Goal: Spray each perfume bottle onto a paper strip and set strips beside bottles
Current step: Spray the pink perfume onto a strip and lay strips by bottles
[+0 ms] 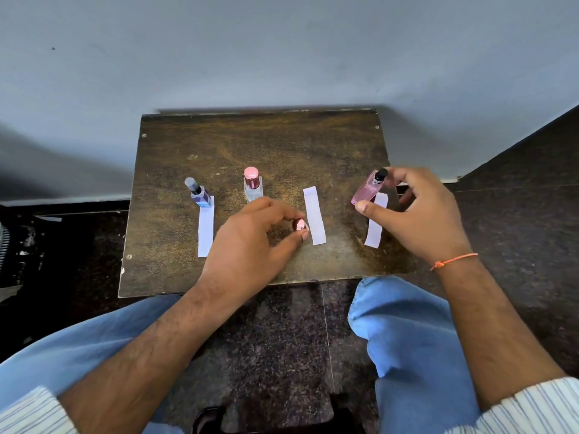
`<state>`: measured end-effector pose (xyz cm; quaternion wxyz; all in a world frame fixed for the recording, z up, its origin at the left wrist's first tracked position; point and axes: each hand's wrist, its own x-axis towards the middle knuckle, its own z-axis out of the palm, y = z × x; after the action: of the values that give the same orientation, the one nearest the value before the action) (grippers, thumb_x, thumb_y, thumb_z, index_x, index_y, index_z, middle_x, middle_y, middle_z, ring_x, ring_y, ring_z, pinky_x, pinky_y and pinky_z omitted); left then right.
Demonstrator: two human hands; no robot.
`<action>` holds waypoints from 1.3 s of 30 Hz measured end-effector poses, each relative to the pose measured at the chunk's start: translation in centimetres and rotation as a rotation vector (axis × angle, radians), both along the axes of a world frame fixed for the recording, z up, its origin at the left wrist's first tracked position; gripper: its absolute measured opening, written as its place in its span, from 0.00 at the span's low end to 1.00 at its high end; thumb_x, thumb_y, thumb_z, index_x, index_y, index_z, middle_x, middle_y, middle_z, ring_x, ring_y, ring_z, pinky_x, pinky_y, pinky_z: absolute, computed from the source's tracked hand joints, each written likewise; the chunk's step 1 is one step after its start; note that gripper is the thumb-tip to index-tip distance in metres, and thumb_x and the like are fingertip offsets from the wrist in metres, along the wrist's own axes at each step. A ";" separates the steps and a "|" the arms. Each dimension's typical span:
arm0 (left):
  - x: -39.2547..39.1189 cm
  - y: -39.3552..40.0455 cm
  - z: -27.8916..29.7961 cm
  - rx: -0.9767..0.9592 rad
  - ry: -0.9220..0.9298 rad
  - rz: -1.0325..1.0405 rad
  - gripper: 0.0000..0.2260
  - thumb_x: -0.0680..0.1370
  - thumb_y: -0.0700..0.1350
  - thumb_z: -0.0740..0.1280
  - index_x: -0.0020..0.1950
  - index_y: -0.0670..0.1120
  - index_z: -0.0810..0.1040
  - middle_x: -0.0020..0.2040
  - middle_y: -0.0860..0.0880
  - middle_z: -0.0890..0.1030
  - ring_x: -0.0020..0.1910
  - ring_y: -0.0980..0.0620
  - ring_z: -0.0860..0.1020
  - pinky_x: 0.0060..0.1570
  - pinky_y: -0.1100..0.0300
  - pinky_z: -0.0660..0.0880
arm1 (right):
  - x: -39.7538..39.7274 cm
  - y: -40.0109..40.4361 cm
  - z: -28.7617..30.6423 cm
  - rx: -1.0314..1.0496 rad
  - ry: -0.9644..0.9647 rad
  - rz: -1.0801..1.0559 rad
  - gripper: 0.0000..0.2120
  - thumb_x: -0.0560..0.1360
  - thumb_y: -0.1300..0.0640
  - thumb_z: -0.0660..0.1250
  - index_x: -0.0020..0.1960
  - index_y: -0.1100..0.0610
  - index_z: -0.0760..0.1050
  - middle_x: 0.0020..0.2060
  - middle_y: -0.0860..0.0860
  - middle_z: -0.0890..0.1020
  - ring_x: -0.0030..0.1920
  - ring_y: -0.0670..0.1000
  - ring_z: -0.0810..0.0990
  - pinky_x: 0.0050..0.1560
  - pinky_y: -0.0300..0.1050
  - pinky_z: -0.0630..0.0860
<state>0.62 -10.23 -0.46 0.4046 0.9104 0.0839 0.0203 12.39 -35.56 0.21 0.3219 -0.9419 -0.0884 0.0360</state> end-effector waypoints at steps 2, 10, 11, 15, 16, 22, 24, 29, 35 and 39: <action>0.1 -0.5 0.4 -0.188 0.029 0.050 0.09 0.78 0.57 0.77 0.57 0.61 0.86 0.47 0.63 0.86 0.26 0.57 0.75 0.32 0.67 0.69 | 0.1 0.2 -0.3 -0.011 0.006 0.005 0.24 0.70 0.43 0.84 0.63 0.47 0.82 0.55 0.43 0.79 0.46 0.39 0.77 0.44 0.22 0.66; 0.3 -1.5 0.9 -0.692 0.099 0.128 0.12 0.80 0.47 0.76 0.63 0.53 0.87 0.51 0.56 0.90 0.29 0.48 0.76 0.25 0.67 0.69 | 0.3 0.3 -1.2 0.031 0.011 0.007 0.24 0.74 0.43 0.81 0.67 0.46 0.82 0.58 0.43 0.83 0.50 0.46 0.81 0.48 0.29 0.71; 0.2 -1.6 0.9 -0.733 0.104 0.137 0.12 0.80 0.46 0.75 0.64 0.53 0.87 0.53 0.55 0.90 0.30 0.47 0.75 0.26 0.68 0.69 | 0.2 0.3 -1.1 0.044 0.010 0.015 0.23 0.74 0.43 0.81 0.67 0.46 0.82 0.59 0.42 0.84 0.53 0.46 0.82 0.50 0.31 0.73; 0.3 -1.9 1.3 -0.767 0.056 0.183 0.12 0.82 0.44 0.73 0.65 0.52 0.85 0.55 0.55 0.90 0.31 0.44 0.71 0.25 0.68 0.69 | -0.4 0.8 -0.5 0.179 0.024 0.063 0.21 0.74 0.47 0.81 0.66 0.46 0.83 0.57 0.39 0.87 0.58 0.39 0.84 0.57 0.42 0.81; 0.3 -1.8 1.4 -0.726 0.019 0.186 0.12 0.82 0.44 0.74 0.65 0.52 0.85 0.55 0.56 0.90 0.30 0.43 0.72 0.24 0.68 0.69 | -0.6 0.9 -0.3 0.209 0.024 0.094 0.21 0.74 0.48 0.81 0.65 0.46 0.82 0.56 0.38 0.87 0.59 0.37 0.84 0.58 0.42 0.82; 0.3 -1.3 1.9 -0.643 -0.131 0.206 0.14 0.82 0.43 0.73 0.67 0.49 0.84 0.60 0.56 0.88 0.25 0.42 0.75 0.24 0.65 0.72 | -1.8 2.2 0.0 0.233 -0.056 0.366 0.21 0.73 0.53 0.83 0.64 0.52 0.84 0.56 0.43 0.87 0.58 0.44 0.86 0.61 0.48 0.82; 0.4 -1.2 1.8 -0.636 -0.150 0.213 0.14 0.82 0.44 0.73 0.67 0.49 0.84 0.60 0.56 0.88 0.25 0.44 0.74 0.25 0.64 0.72 | -2.0 2.6 -0.3 0.206 -0.094 0.443 0.21 0.73 0.52 0.83 0.63 0.53 0.84 0.57 0.44 0.87 0.57 0.44 0.85 0.62 0.49 0.82; 0.3 -1.3 2.0 -0.623 -0.174 0.219 0.13 0.81 0.45 0.74 0.65 0.49 0.84 0.58 0.55 0.89 0.24 0.44 0.74 0.23 0.63 0.72 | -2.0 2.8 -0.5 0.185 -0.149 0.531 0.21 0.72 0.54 0.83 0.63 0.54 0.84 0.55 0.45 0.86 0.55 0.44 0.84 0.59 0.44 0.80; 0.4 -1.0 2.4 -0.610 -0.203 0.235 0.12 0.81 0.46 0.73 0.64 0.51 0.84 0.55 0.52 0.89 0.22 0.42 0.72 0.19 0.50 0.70 | -1.6 2.5 -0.2 0.181 -0.155 0.505 0.20 0.74 0.53 0.82 0.65 0.54 0.84 0.55 0.46 0.85 0.55 0.45 0.83 0.58 0.42 0.79; 0.1 -1.2 2.5 -0.532 -0.186 0.212 0.11 0.81 0.47 0.74 0.64 0.53 0.85 0.45 0.55 0.88 0.25 0.32 0.72 0.19 0.47 0.68 | -1.7 2.6 -0.2 0.173 -0.158 0.513 0.21 0.75 0.52 0.81 0.65 0.54 0.83 0.55 0.46 0.85 0.54 0.45 0.82 0.56 0.40 0.78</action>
<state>0.73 -11.40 2.06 0.6304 0.7530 0.1433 0.1229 10.71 -32.97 -0.02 0.3735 -0.8577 -0.3514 0.0351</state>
